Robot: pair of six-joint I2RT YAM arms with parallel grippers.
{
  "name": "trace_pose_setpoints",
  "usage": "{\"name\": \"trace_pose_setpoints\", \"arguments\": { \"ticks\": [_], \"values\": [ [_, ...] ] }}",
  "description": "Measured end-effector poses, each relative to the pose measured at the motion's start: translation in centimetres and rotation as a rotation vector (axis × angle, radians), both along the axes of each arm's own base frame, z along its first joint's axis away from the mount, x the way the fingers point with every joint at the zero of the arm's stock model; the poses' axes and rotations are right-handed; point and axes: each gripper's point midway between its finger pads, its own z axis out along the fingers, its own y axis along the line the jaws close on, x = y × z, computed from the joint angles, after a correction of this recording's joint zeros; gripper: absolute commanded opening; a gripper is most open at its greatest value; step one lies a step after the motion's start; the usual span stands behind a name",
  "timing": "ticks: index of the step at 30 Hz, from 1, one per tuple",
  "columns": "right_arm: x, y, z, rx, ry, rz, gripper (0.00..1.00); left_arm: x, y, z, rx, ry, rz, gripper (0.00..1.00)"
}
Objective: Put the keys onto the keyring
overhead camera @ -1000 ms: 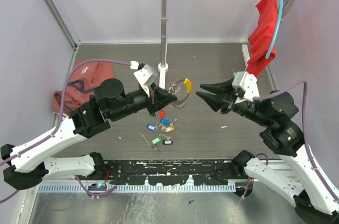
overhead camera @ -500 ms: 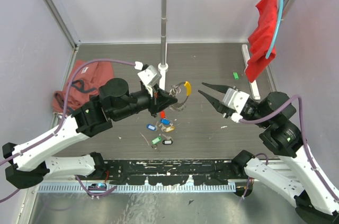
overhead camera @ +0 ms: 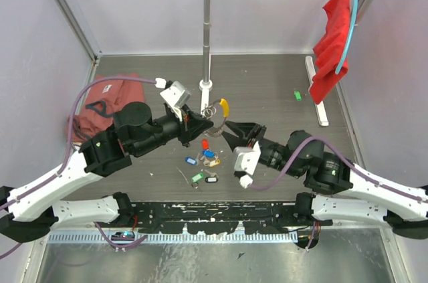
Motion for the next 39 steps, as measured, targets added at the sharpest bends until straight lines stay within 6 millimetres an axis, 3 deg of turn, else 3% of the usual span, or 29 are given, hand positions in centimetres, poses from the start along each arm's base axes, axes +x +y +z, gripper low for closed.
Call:
{"name": "trace_pose_setpoints", "arguments": {
  "ticks": [6,15,25,32,39],
  "values": [
    [0.1,0.3,-1.1,-0.073,-0.170,-0.072,0.42,-0.3,0.8,0.9,-0.030,0.001,0.009,0.00],
    [0.6,-1.0,2.3,-0.039,-0.363,-0.134,0.43,-0.8,-0.1,0.1,-0.022,0.041,-0.030,0.00],
    [0.1,-0.7,2.5,-0.055,-0.415,-0.096,0.42,-1.8,-1.2,-1.1,0.005,0.077,-0.099,0.00],
    [0.2,0.0,1.5,-0.103,-0.422,-0.087,0.39,-2.1,-1.4,-1.2,0.006,0.081,-0.123,0.00],
    [0.3,0.3,1.0,-0.129,-0.431,-0.083,0.30,-2.4,-1.5,-1.2,0.005,0.084,-0.138,0.00]
  ]
}}
